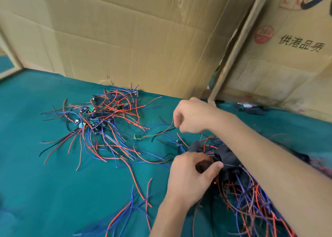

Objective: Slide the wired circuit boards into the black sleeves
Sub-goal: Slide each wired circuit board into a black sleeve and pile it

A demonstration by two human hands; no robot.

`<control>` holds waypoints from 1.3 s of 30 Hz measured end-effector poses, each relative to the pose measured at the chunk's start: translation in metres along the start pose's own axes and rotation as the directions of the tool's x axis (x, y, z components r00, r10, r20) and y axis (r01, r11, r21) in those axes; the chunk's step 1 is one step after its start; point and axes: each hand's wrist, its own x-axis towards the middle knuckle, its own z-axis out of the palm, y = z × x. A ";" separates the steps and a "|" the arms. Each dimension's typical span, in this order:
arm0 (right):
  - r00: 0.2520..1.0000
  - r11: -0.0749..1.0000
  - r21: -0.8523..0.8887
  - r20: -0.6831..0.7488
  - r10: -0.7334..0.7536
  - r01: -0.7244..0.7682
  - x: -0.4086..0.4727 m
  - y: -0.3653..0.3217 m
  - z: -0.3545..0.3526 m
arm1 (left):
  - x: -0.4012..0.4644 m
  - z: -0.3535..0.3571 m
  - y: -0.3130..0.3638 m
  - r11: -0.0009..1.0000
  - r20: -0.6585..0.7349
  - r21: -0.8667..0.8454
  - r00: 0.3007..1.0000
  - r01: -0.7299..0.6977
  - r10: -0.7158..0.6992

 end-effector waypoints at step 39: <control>0.978 0.989 -0.048 0.149 0.146 -0.140 0.008 0.042 0.032 | 0.002 -0.002 -0.003 0.982 -0.063 0.181 0.997 0.047 -0.036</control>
